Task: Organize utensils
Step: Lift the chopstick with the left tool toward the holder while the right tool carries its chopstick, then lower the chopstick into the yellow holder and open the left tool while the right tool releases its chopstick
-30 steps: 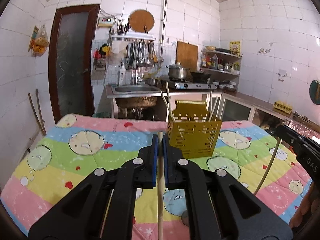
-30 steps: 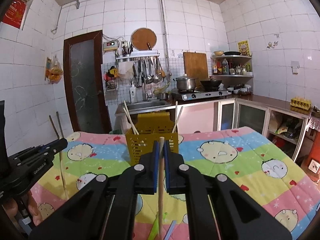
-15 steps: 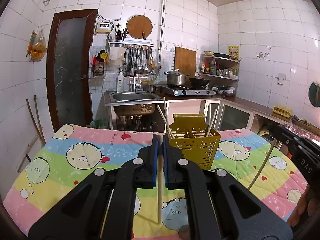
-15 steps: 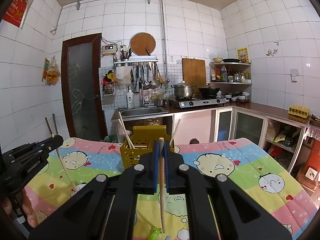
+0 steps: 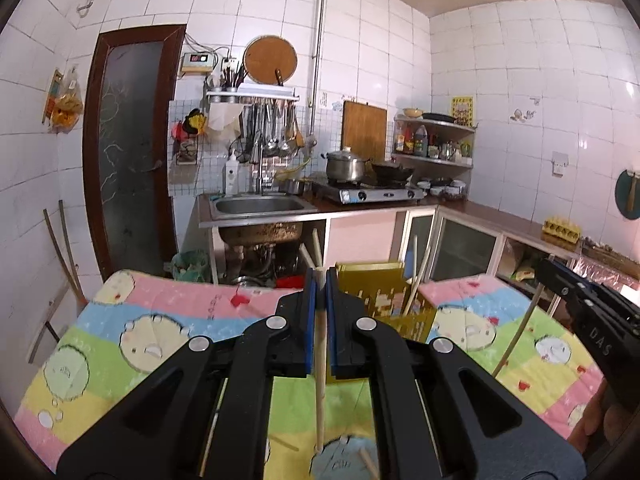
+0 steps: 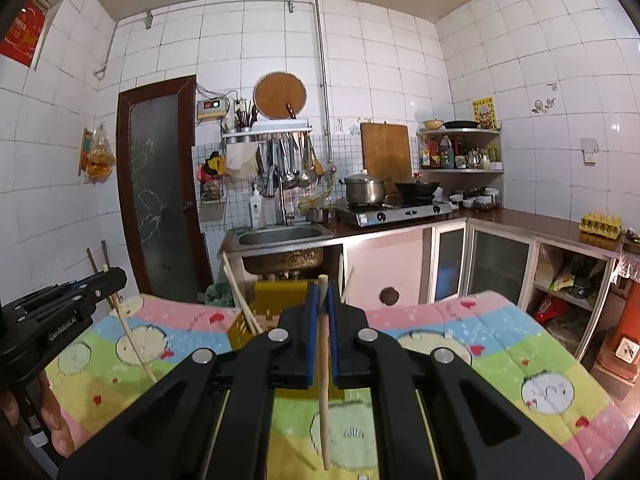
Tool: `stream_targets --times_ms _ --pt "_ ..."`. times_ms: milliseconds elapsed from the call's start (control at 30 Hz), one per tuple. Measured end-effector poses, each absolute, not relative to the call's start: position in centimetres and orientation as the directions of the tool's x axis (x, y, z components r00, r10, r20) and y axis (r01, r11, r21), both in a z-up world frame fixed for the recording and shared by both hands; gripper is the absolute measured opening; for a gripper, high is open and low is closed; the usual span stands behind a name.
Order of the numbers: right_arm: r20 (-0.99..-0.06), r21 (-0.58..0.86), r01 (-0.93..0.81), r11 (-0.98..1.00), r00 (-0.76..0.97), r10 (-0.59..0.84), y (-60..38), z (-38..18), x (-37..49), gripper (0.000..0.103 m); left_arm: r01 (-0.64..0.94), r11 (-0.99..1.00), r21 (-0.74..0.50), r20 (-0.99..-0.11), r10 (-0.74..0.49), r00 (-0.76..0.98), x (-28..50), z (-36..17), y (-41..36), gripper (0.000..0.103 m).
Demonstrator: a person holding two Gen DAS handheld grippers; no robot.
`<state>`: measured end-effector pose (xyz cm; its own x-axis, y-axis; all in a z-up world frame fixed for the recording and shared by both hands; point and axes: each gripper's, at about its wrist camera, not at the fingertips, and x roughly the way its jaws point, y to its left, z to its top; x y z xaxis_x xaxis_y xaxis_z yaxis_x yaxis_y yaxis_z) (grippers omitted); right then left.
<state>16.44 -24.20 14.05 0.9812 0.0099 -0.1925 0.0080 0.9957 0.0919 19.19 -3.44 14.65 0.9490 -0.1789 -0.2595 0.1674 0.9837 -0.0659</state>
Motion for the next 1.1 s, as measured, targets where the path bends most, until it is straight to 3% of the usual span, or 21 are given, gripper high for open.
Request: stream_targets --times_ms 500,767,1100 --pt "-0.063 0.086 0.000 0.996 0.998 0.006 -25.0 21.4 24.6 0.005 0.200 0.978 -0.054 -0.112 -0.205 0.972 24.6 22.9 -7.1 0.004" --pt "-0.064 0.096 0.004 0.995 0.998 0.002 -25.5 21.1 29.0 0.005 0.186 0.982 -0.042 -0.134 -0.190 0.973 29.9 21.8 -8.0 0.004" --pt "-0.194 0.154 0.001 0.988 0.981 0.029 -27.0 15.6 33.1 0.005 0.181 0.982 -0.061 -0.253 -0.191 0.949 34.5 16.4 -7.9 0.004"
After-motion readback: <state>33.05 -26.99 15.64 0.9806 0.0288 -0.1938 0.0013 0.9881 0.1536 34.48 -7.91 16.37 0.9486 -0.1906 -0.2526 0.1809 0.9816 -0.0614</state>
